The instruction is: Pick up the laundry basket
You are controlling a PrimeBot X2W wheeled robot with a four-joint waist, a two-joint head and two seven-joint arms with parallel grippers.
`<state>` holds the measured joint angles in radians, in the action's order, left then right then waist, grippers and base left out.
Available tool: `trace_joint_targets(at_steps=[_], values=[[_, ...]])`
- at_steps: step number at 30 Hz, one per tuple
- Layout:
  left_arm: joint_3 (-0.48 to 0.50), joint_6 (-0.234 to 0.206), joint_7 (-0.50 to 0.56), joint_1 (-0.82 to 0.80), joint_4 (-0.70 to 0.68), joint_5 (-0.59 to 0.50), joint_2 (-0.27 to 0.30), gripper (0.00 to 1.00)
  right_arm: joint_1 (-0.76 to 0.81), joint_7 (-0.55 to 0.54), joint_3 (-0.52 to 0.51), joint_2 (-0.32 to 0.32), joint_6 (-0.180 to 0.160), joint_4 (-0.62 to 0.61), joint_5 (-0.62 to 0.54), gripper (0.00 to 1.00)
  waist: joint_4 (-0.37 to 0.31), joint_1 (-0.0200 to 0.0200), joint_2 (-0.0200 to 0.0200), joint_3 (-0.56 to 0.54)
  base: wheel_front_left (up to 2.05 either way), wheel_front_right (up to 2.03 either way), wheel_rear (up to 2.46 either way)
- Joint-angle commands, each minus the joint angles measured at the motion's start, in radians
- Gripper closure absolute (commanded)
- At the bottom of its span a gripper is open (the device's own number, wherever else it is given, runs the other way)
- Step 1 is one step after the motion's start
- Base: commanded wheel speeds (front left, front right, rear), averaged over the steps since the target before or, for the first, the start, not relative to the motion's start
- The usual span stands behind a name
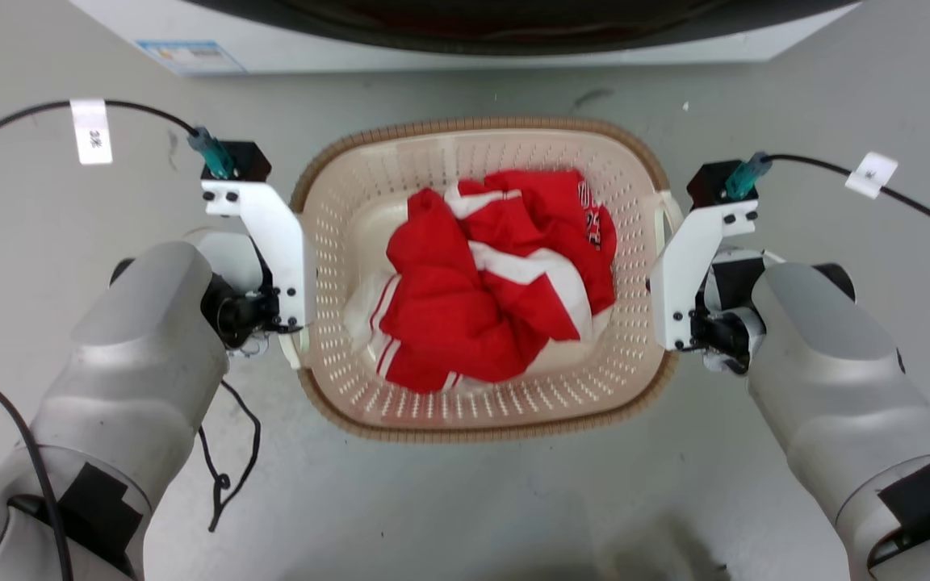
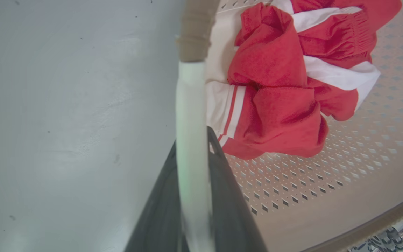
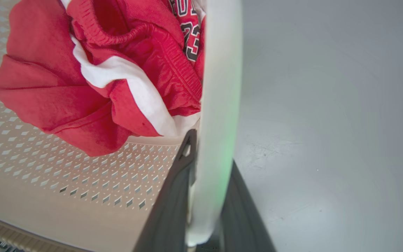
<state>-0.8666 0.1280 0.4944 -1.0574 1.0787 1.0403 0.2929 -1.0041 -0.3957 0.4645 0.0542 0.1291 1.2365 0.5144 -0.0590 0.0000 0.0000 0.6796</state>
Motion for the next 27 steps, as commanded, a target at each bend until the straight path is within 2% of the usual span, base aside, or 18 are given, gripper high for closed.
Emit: trace_joint_targets(at_steps=[1,17,27], values=[[-0.010,0.005,0.022,0.016,-0.007,0.016,-0.012,1.00,0.016,-0.019,0.014,-0.007,0.003,-0.004,0.014,1.00,0.000,0.0000,0.0000,-0.067,0.00,0.00,0.00],[-0.063,0.007,0.198,0.112,-0.001,0.150,-0.032,1.00,0.095,-0.233,0.105,-0.013,0.003,-0.004,0.158,1.00,-0.003,0.0000,0.0000,-0.349,0.00,0.00,0.00],[-0.081,0.008,0.264,0.163,0.024,0.201,-0.052,1.00,0.138,-0.311,0.139,-0.016,0.004,0.008,0.221,1.00,-0.002,0.0000,0.0000,-0.500,0.00,0.00,0.00]])
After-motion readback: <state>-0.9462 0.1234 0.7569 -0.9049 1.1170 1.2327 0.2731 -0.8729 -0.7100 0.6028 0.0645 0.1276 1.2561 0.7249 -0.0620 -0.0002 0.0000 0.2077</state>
